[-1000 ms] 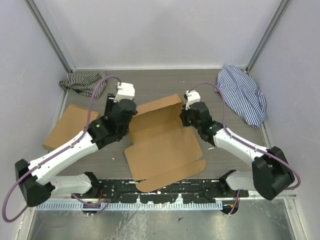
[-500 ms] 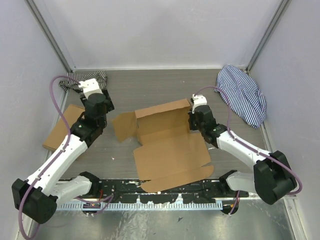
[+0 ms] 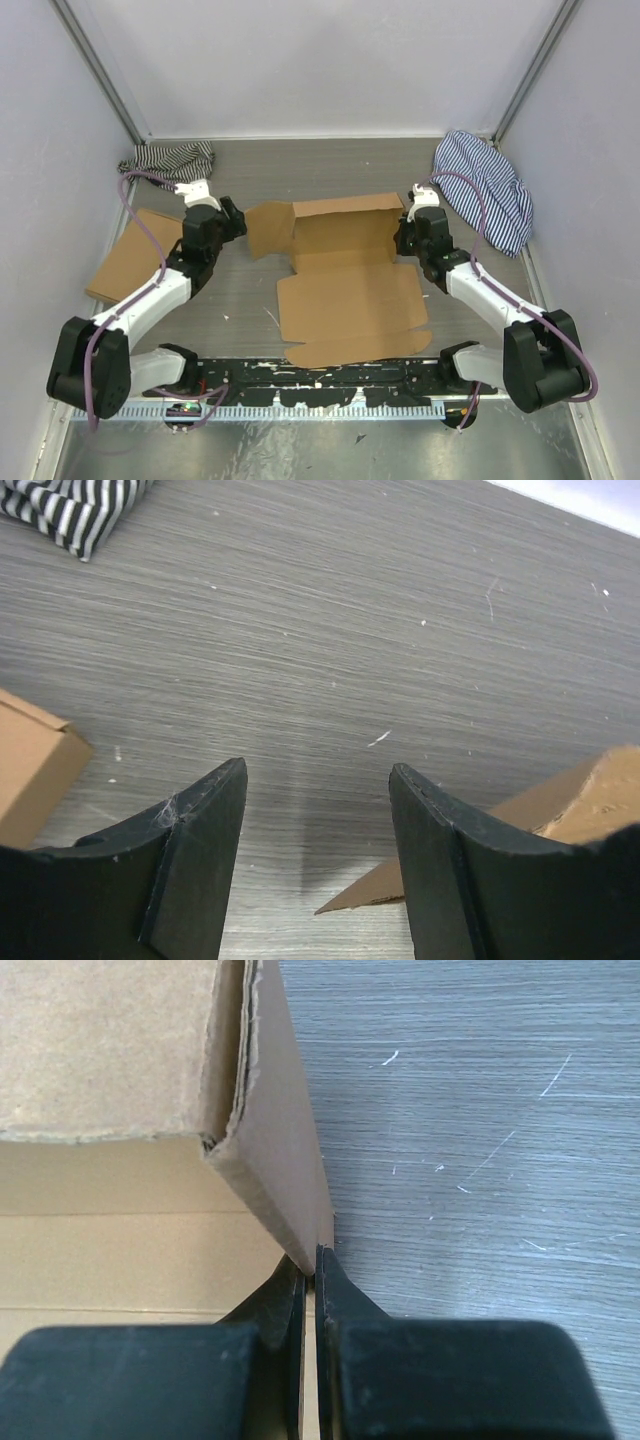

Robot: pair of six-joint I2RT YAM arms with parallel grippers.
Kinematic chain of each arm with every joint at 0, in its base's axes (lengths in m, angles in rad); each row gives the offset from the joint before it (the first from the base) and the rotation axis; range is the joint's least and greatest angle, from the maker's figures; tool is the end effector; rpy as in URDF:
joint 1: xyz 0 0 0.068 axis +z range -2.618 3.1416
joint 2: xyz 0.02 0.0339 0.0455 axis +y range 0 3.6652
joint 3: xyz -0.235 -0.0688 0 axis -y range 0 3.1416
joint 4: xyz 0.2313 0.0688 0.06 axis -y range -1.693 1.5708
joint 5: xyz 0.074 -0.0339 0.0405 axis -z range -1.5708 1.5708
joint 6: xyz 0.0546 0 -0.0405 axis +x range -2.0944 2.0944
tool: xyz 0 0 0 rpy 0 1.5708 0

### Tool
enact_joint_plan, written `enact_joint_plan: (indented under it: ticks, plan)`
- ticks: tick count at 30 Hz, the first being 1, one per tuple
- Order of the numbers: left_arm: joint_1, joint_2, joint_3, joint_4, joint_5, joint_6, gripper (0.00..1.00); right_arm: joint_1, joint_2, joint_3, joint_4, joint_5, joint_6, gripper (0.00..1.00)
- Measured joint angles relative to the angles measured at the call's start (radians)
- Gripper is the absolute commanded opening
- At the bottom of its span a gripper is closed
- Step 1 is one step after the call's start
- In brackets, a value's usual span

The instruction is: Fold the paper box

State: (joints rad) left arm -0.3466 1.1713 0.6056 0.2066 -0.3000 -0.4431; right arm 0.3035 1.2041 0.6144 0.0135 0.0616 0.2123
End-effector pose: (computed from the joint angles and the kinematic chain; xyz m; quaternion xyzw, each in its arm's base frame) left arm 0.2633 -0.0779 0.2123 -0.1242 0.8077 -0.1032 0.5670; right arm 0.2578 0.0772 0.1841 -0.0254 0.8782 0.0954 0.4680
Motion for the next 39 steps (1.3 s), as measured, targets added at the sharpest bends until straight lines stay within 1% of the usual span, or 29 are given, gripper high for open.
enact_joint_plan:
  ticks: [6,12,15,21,25,30,35,39]
  plan:
    - [0.002,0.083,-0.042,0.142,0.076,-0.002,0.66,-0.005,0.000,-0.004,0.008,-0.035,0.000,0.01]
    - [0.002,0.171,-0.042,0.222,0.101,0.057,0.65,-0.016,0.000,-0.005,0.008,-0.053,-0.003,0.01]
    - [0.003,0.175,-0.043,0.239,0.094,0.082,0.66,-0.018,0.000,-0.005,0.008,-0.055,-0.004,0.01]
    - [0.027,0.161,-0.103,0.373,0.079,0.106,0.68,-0.024,0.000,-0.005,0.007,-0.066,-0.009,0.01]
    - [0.049,0.219,-0.117,0.468,0.130,0.103,0.68,-0.026,0.000,-0.005,0.007,-0.078,-0.016,0.01]
    - [0.050,0.311,-0.121,0.578,0.221,0.085,0.66,-0.031,-0.001,-0.005,0.006,-0.091,-0.018,0.01]
    - [0.050,0.274,-0.173,0.634,0.308,0.052,0.63,-0.035,0.002,-0.001,0.003,-0.096,-0.018,0.01]
    - [0.048,0.107,-0.242,0.598,0.350,0.020,0.63,-0.037,0.014,0.008,0.001,-0.100,-0.018,0.01]
